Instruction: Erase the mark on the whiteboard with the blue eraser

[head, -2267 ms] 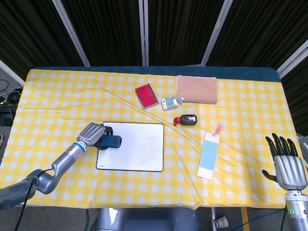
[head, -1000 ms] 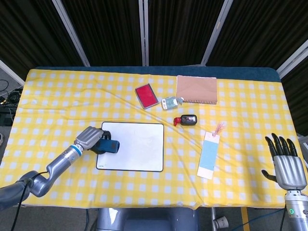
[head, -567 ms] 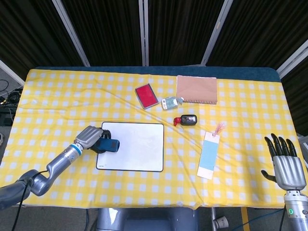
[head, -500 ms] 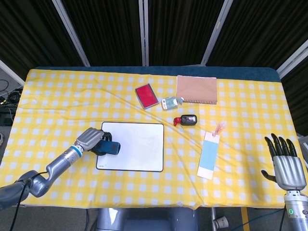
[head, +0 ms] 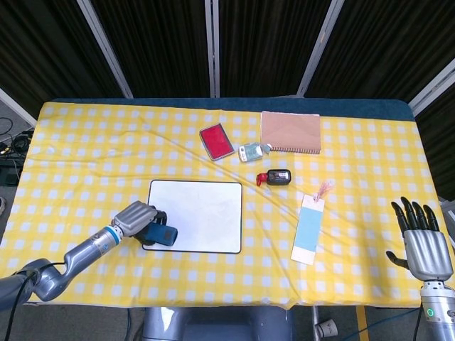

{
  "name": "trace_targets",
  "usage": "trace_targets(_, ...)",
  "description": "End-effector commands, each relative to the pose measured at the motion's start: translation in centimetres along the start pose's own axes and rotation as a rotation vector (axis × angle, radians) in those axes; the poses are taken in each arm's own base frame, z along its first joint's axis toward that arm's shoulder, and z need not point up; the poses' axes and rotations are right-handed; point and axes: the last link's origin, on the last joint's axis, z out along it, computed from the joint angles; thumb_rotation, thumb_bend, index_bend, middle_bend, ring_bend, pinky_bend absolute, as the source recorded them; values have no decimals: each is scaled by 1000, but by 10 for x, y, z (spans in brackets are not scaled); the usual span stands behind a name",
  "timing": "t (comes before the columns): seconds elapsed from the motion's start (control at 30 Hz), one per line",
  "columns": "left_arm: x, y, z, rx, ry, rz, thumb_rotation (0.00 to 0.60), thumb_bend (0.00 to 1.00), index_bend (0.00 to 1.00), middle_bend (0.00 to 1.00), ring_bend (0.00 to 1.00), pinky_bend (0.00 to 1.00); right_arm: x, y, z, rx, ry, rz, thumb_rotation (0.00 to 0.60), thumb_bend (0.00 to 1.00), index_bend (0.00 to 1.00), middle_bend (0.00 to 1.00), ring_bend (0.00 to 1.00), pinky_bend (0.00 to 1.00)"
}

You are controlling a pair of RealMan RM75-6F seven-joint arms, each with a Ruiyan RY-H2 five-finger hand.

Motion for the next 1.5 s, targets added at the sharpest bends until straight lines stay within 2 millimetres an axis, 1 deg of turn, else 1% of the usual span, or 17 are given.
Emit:
trace_targets(0.03, 7, -7, 10, 33, 26, -5, 600, 237, 614, 428, 379, 533, 0, 0, 0, -2, 0, 0, 600, 0, 0, 0, 0, 0)
trace_targets(0.2, 18, -23, 26, 100, 62, -39, 600, 237, 614, 428, 379, 533, -1, 2, 1, -7, -5, -3, 600, 0, 0, 0, 0, 0)
trace_targets(0.3, 24, -29, 33, 121, 84, -64, 600, 237, 614, 428, 379, 533, -1, 2, 2, -10, -5, -4, 600, 0, 0, 0, 0, 0)
trace_targets(0.4, 29, -32, 38, 126, 101, -74, 600, 237, 614, 428, 379, 533, -1, 2, 2, -11, -3, -6, 600, 0, 0, 0, 0, 0)
trace_targets(0.5, 30, -30, 38, 112, 105, -74, 600, 237, 614, 428, 379, 533, -1, 2, 1, -12, -3, -6, 600, 0, 0, 0, 0, 0)
trace_targets(0.7, 23, -20, 28, 67, 57, -46, 600, 237, 614, 428, 379, 533, 0, 1, 0, -9, 1, -2, 600, 0, 0, 0, 0, 0)
trace_targets(0.8, 15, -13, 16, 35, 17, -22, 600, 237, 614, 428, 379, 533, 1, 1, -1, -6, 4, -1, 600, 0, 0, 0, 0, 0)
trace_targets(0.87, 8, -8, 4, 3, -7, -3, 600, 237, 614, 428, 379, 533, 2, 0, -1, -5, 6, 0, 600, 0, 0, 0, 0, 0)
trace_targets(1.0, 0, -2, -11, -30, -27, 20, 600, 236, 614, 428, 378, 533, 2, 0, -1, -2, 6, 1, 600, 0, 0, 0, 0, 0)
trace_targets(1.07, -4, 0, -18, -44, -42, 28, 600, 237, 614, 428, 379, 533, 1, 0, -1, -1, 6, 1, 600, 0, 0, 0, 0, 0)
trace_targets(1.13, -5, 1, -19, -49, -45, 34, 600, 237, 614, 428, 379, 533, 1, -1, -1, 0, 5, 0, 600, 0, 0, 0, 0, 0)
trace_targets(1.23, -4, 0, -17, -44, -39, 32, 600, 236, 614, 428, 379, 533, 0, -1, 0, 2, 3, -2, 600, 0, 0, 0, 0, 0)
trace_targets(1.37, 3, -4, -5, -13, -19, 20, 600, 237, 614, 428, 379, 533, 0, -2, 0, 2, 3, -3, 600, 0, 0, 0, 0, 0)
trace_targets(1.5, 14, -13, 14, 43, 5, -6, 600, 237, 614, 428, 379, 533, -1, -1, 1, -1, 0, -6, 600, 0, 0, 0, 0, 0)
